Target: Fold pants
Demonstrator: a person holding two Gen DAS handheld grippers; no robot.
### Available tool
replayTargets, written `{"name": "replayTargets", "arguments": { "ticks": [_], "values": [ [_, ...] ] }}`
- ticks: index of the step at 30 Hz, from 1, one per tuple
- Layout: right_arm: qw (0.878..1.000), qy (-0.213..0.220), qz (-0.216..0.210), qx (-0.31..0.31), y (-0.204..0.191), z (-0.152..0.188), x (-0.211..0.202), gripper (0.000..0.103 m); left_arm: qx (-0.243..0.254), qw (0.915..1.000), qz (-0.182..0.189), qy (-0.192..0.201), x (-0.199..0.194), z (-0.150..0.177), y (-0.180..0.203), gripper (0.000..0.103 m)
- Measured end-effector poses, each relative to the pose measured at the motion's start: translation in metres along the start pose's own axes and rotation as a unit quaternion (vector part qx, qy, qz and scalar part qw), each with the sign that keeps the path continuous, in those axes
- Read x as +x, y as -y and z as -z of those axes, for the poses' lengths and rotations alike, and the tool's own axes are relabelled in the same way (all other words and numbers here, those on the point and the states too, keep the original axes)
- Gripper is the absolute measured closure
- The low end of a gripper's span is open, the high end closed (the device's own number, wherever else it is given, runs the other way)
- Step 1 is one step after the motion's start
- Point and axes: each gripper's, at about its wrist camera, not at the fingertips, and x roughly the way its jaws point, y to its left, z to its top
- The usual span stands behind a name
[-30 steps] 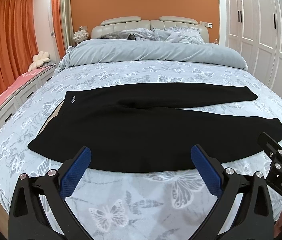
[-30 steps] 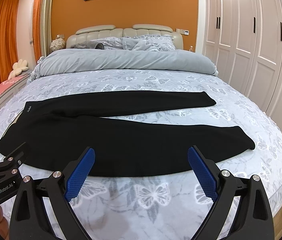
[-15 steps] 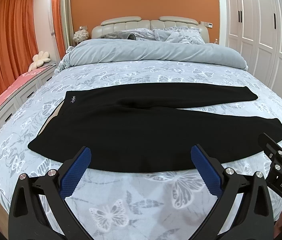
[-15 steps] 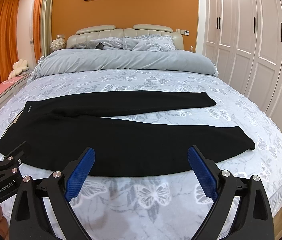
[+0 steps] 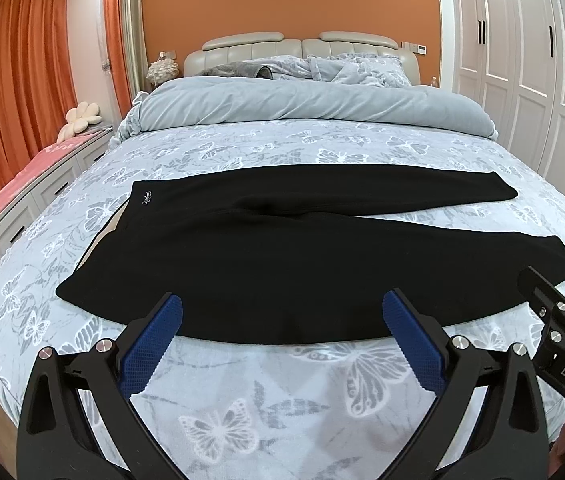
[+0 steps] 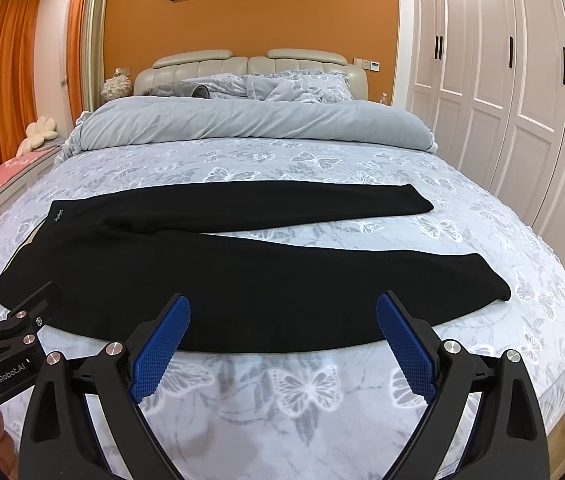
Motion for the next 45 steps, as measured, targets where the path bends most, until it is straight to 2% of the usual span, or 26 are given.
{"name": "replayTargets", "arguments": {
  "ticks": [31,45],
  "values": [
    [1.0,-0.001,-0.004,-0.003,-0.009,0.002,0.002,0.011,0.0,1.0,0.002,-0.001,0.0,0.0,0.001,0.005],
    [1.0,-0.016,-0.006,0.001,-0.009,0.002,0.011,0.011,-0.006,0.9999,0.006,-0.012,0.005,0.0,0.002,0.005]
  ]
}}
